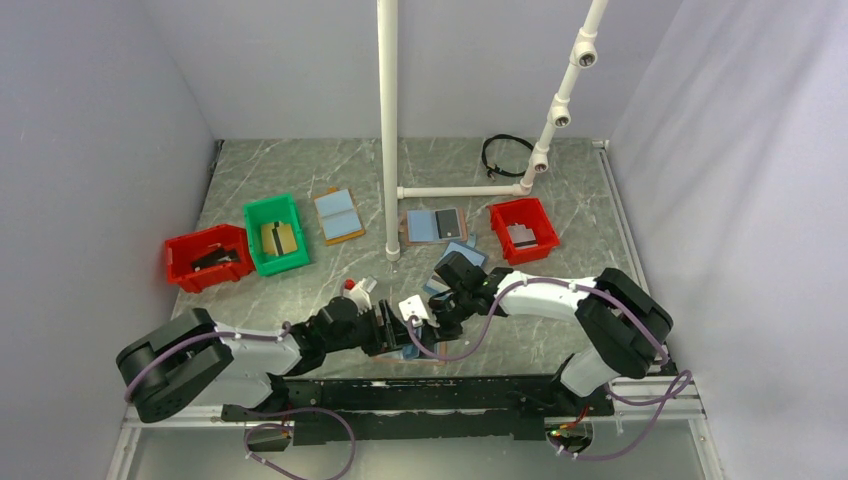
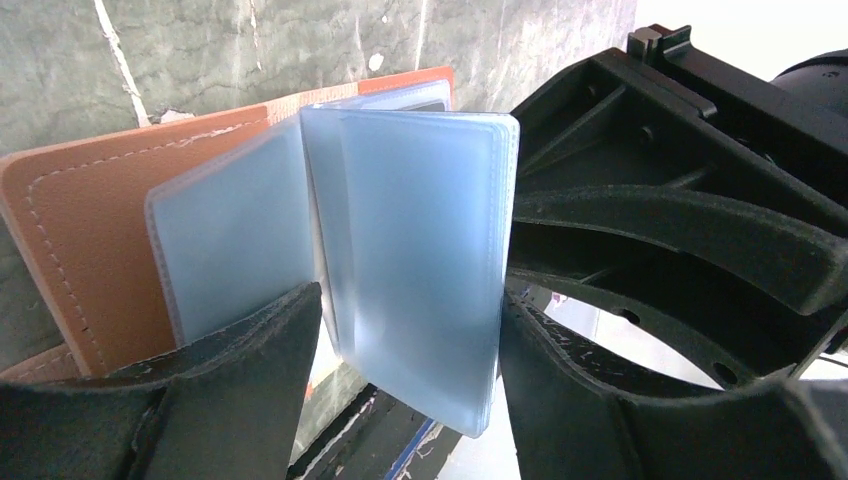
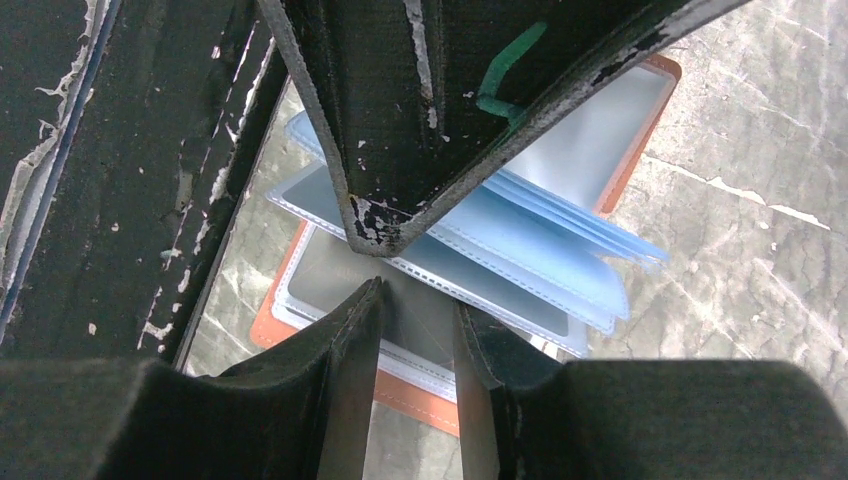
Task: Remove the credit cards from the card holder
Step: Remove the credit card from the card holder.
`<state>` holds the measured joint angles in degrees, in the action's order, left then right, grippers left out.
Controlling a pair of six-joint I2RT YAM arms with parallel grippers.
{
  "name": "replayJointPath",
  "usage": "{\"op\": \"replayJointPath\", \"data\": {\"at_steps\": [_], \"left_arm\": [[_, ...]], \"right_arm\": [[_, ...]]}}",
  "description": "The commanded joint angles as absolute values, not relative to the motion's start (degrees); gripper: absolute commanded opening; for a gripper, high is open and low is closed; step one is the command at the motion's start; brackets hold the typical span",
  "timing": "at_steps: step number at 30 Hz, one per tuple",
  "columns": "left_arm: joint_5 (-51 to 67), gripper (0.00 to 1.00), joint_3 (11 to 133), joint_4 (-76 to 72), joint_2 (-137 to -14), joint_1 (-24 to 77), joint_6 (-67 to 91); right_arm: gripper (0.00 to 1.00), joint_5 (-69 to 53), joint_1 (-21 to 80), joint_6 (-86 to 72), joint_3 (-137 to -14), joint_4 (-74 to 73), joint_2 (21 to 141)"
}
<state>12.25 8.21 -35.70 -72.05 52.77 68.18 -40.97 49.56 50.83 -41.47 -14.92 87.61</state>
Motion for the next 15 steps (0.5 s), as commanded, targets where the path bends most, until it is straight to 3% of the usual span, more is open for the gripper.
{"op": "replayJointPath", "data": {"at_steps": [1, 15], "left_arm": [[13.2, 0.71, 6.3, -35.6, -71.5, 52.4, 67.2], [11.3, 0.68, 4.4, -31.4, -66.1, 51.8, 68.1]], "right_arm": [[0.34, -38.9, 49.9, 51.7, -42.0, -16.1, 89.4], [0.33, -38.6, 49.9, 51.8, -42.1, -16.4, 89.7]]}}
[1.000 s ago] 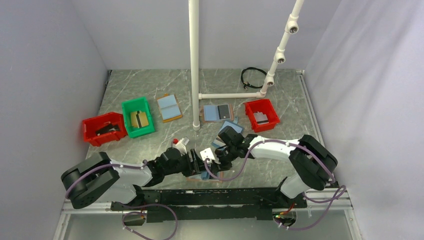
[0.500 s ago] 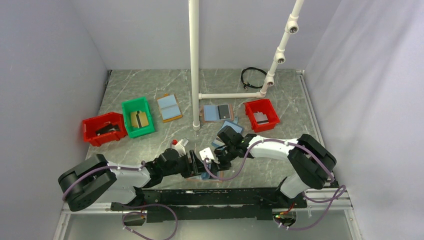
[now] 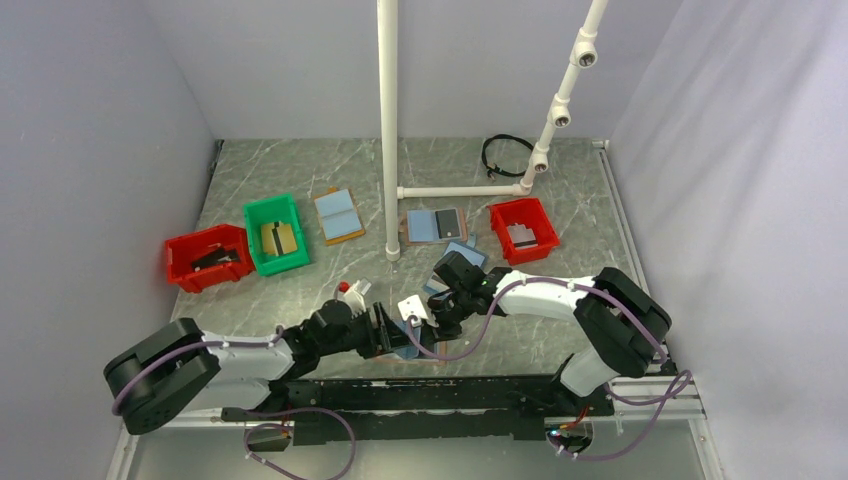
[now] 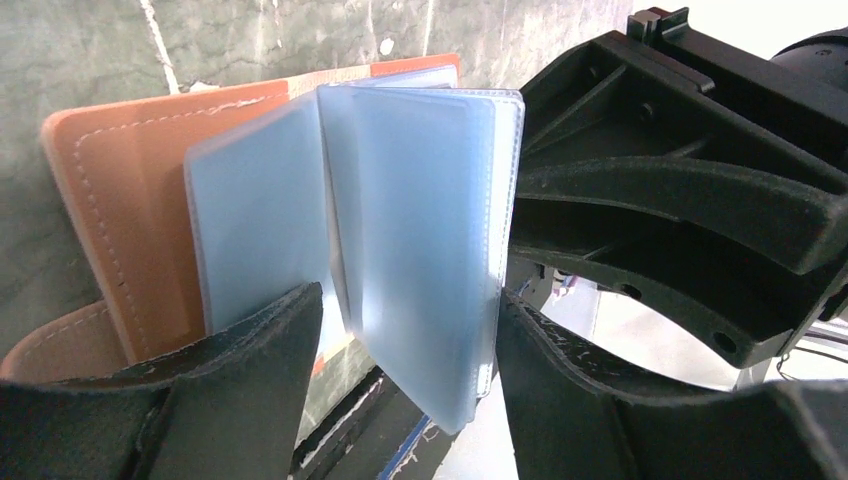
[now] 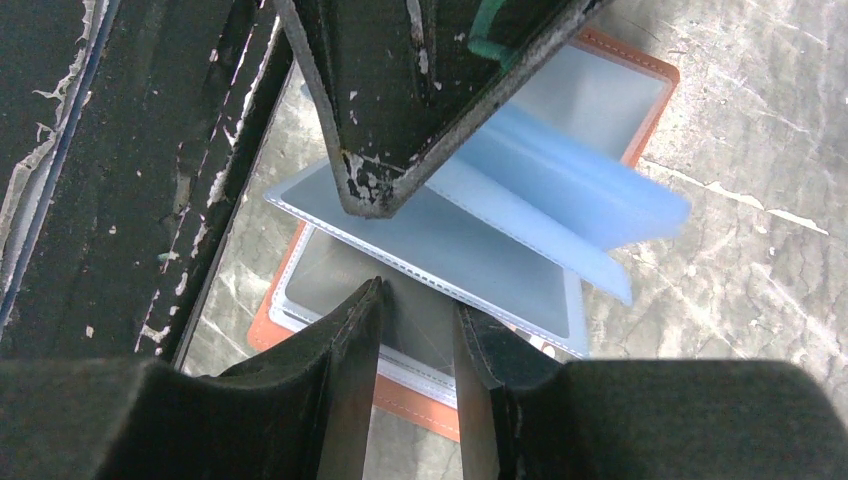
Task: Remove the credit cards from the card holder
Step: Remove the credit card from the card holder.
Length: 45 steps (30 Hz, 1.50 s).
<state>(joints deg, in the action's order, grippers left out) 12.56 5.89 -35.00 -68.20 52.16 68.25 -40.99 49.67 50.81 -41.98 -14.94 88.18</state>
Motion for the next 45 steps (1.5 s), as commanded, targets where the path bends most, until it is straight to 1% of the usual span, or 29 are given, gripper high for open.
{"op": "replayJointPath", "data": {"at_steps": [1, 4, 7, 9, 13, 16, 22, 23, 25, 26, 27, 28, 29, 31, 33, 35, 40, 45], "left_arm": [[11.1, 0.65, 4.2, -30.6, -65.4, 51.6, 68.1], [9.1, 0.55, 5.1, -24.3, -62.4, 51.5, 67.9], [6.9, 0.43, 7.7, -14.3, -60.0, 51.5, 67.0], [5.4, 0.39, 9.7, -8.3, -59.3, 51.5, 66.4], [1.3, 0.38, 15.3, 7.0, -58.8, 51.5, 64.7], [-1.9, 0.4, 19.4, 15.7, -56.9, 51.6, 63.2], [-7.2, 0.45, 24.9, 28.3, -47.0, 51.6, 60.2], [-7.4, 0.47, 25.2, 29.2, -44.8, 51.6, 59.5], [-5.3, 0.6, 24.1, 27.4, -39.9, 51.6, 58.6], [-3.5, 0.68, 22.7, 24.5, -37.5, 51.6, 58.3], [-1.6, 0.72, 20.8, 20.8, -35.5, 51.6, 58.4], [-0.2, 0.72, 18.7, 16.7, -33.5, 51.6, 58.7], [0.9, 0.7, 17.1, 13.5, -32.7, 51.6, 59.7], [2.6, 0.57, 14.2, 7.6, -32.8, 51.6, 61.7], [4.2, 0.52, 11.6, -0.9, -35.4, 51.6, 63.3], [5.4, 0.47, 10.6, -6.5, -40.2, 51.6, 63.8], [8.7, 0.47, 13.5, -15.2, -53.7, 51.6, 61.4], [10.3, 0.47, 14.8, -22.9, -63.8, 51.6, 60.5]], "right_arm": [[0.33, -38.6, 49.9, 51.8, -42.1, -16.5, 89.7], [0.34, -38.6, 49.9, 51.7, -42.3, -16.6, 89.8], [0.34, -38.7, 49.9, 51.8, -42.3, -16.8, 89.6], [0.34, -38.8, 49.9, 51.8, -42.6, -17.2, 89.5], [0.34, -39.3, 49.9, 51.4, -43.1, -18.0, 89.3], [0.34, -39.8, 49.8, 51.1, -43.4, -18.5, 89.2], [0.34, -40.4, 49.7, 50.8, -43.9, -19.1, 89.5], [0.34, -40.5, 49.6, 50.7, -44.0, -19.3, 89.6], [0.34, -41.0, 49.5, 50.6, -44.4, -19.8, 89.8], [0.34, -41.4, 49.4, 50.6, -44.5, -20.0, 90.0], [0.34, -41.8, 49.4, 50.4, -44.6, -20.1, 90.0], [0.34, -42.4, 49.2, 50.3, -44.8, -20.3, 90.1], [0.34, -43.0, 49.1, 50.0, -44.9, -20.6, 90.1], [0.33, -44.3, 48.5, 49.1, -45.4, -21.0, 90.4], [0.33, -45.8, 47.6, 47.8, -46.3, -22.0, 90.8], [0.33, -47.1, 46.7, 47.2, -47.6, -23.8, 91.4], [0.34, -50.4, 45.1, 46.2, -49.8, -26.9, 91.7], [0.36, -53.5, 43.7, 45.2, -53.0, -31.7, 93.4]]}}
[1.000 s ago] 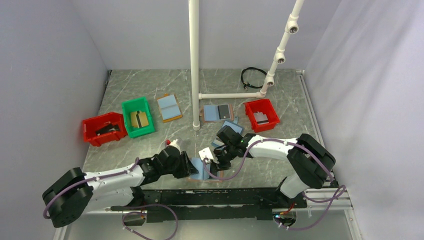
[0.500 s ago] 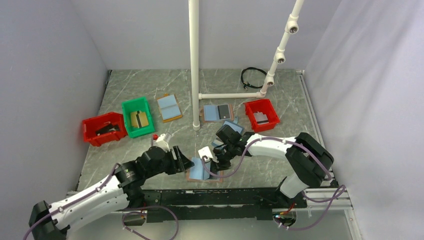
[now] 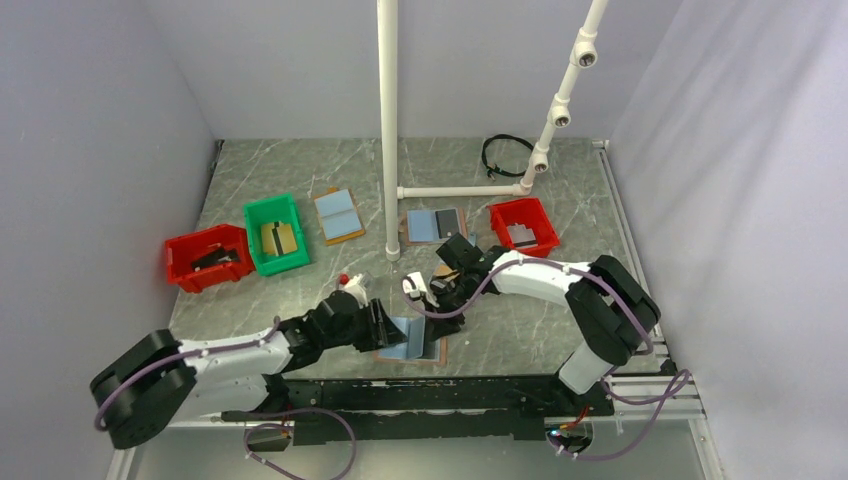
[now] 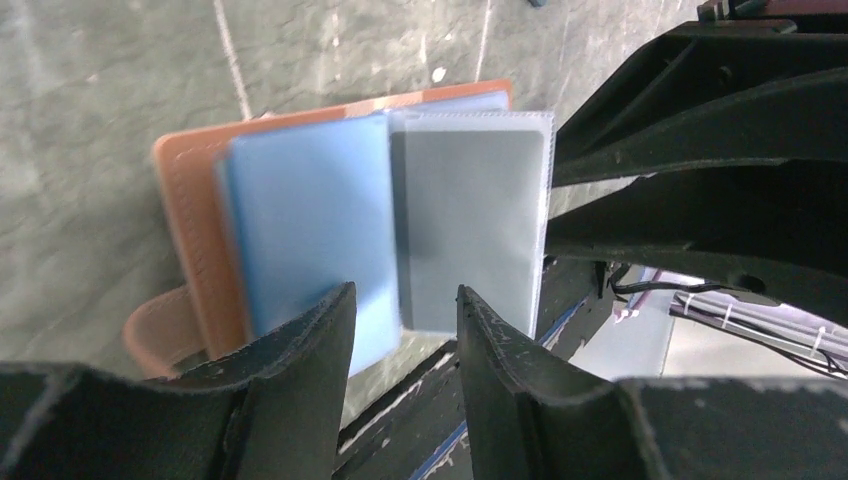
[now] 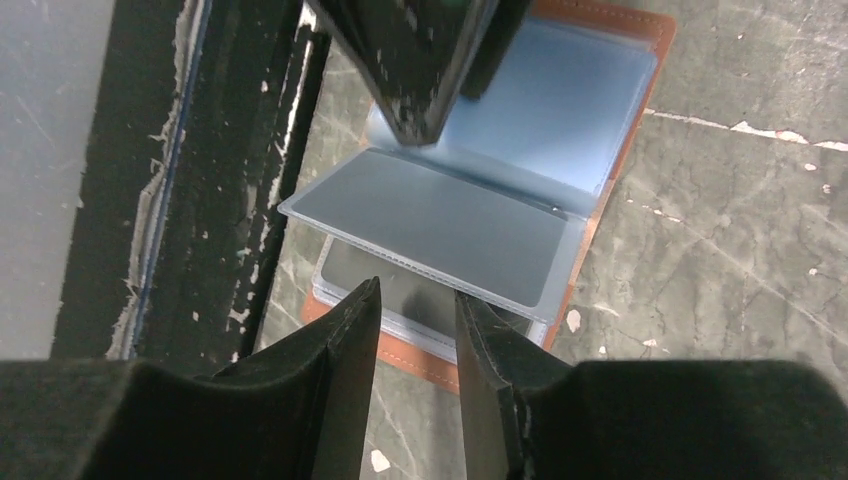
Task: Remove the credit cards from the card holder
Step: Remove the credit card from the card holder.
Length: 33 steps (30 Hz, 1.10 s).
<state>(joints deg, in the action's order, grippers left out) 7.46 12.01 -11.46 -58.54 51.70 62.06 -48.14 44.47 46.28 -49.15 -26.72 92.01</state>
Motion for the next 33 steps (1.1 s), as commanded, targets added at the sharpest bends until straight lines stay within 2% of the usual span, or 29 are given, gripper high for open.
{"op": "replayJointPath", "data": {"at_steps": [1, 11, 14, 19, 30, 33], "left_arm": [[10.6, 0.47, 15.1, -23.9, -65.9, 51.5, 60.5], [10.2, 0.46, 14.2, -25.8, -69.2, 50.8, 60.3], [9.6, 0.41, 13.9, -24.8, -69.1, 50.8, 60.4], [9.1, 0.39, 13.1, -25.6, -69.7, 50.8, 60.9], [8.9, 0.39, 12.4, -26.4, -68.6, 50.7, 61.6], [9.2, 0.39, 11.9, -26.7, -68.0, 50.8, 62.1]], "right_arm": [[0.37, -54.3, 43.7, 45.4, -53.9, -32.7, 93.9], [0.42, -59.0, 43.6, 41.4, -59.4, -38.4, 100.1], [0.44, -59.0, 43.1, 40.5, -61.3, -40.7, 102.3], [0.51, -59.1, 42.4, 36.6, -60.1, -37.7, 100.6], [0.56, -59.5, 41.8, 25.4, -59.5, -34.5, 102.7], [0.61, -60.6, 40.5, 21.5, -56.6, -31.8, 101.2]]}}
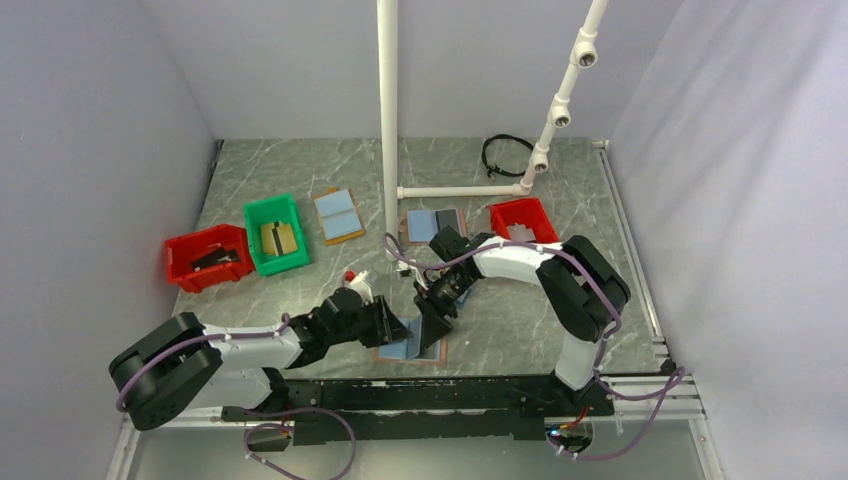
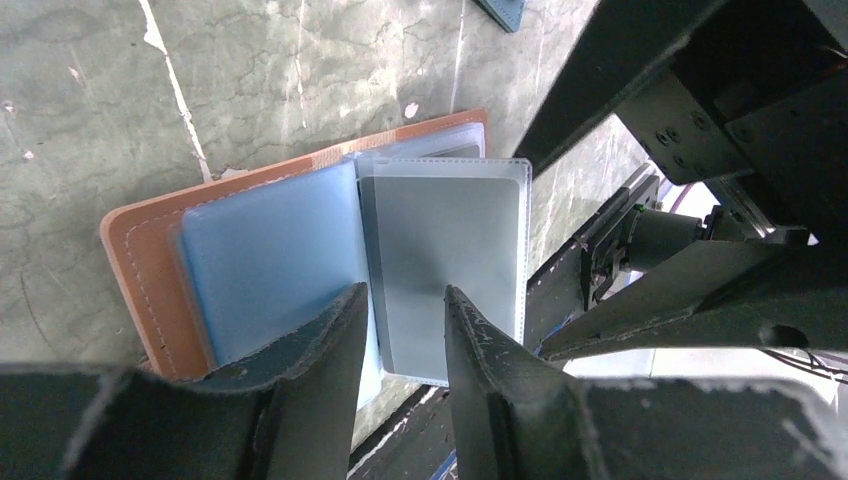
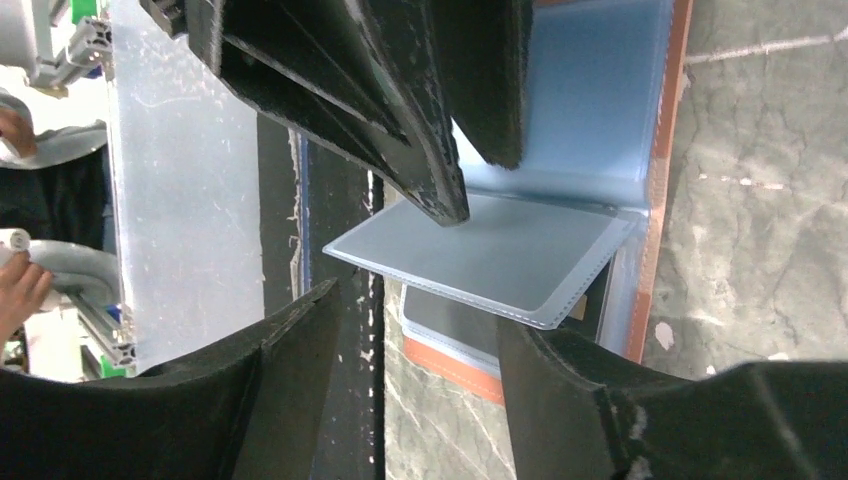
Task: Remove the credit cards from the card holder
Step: Remove the credit card from the card holder.
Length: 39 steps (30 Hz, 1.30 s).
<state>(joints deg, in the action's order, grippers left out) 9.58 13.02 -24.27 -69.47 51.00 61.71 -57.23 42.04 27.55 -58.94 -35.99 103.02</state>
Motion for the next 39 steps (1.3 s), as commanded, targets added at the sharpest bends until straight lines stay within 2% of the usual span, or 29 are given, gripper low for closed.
{"op": "replayJointPath", "data": {"at_steps": [1, 10, 17, 20, 26, 27, 33, 39], "left_arm": [[9.2, 0.39, 11.6, -27.0, -67.9, 50.8, 62.3], [11.5, 0.39, 12.3, -33.4, -73.6, 50.7, 62.7], [12.5, 0.38, 11.9, -38.6, -76.9, 50.8, 64.2], [12.0, 0.39, 12.1, -37.2, -75.7, 50.7, 64.0], [10.1, 0.41, 12.5, -29.5, -69.5, 50.7, 63.0], [9.5, 0.42, 12.4, -28.2, -67.7, 50.7, 62.8], [8.7, 0.47, 11.8, -25.3, -62.8, 50.4, 62.6], [9.6, 0.48, 12.1, -26.8, -64.2, 50.2, 62.8]], "right_arm": [[0.63, -61.2, 39.9, 20.2, -55.6, -30.6, 100.8], [0.64, -63.7, 38.5, 8.4, -53.0, -21.4, 101.1], [0.56, -58.5, 37.9, 0.3, -51.7, -16.3, 101.6], [0.48, -57.2, 37.1, -1.5, -51.5, -16.0, 101.4], [0.04, -56.6, 35.9, -1.5, -51.6, -16.5, 101.7], [0.01, -56.6, 35.7, -0.8, -52.0, -17.2, 102.0], [0.0, -57.1, 34.3, 2.0, -52.8, -19.1, 102.8], [0.0, -59.3, 34.2, 1.7, -53.1, -18.9, 103.1]]}}
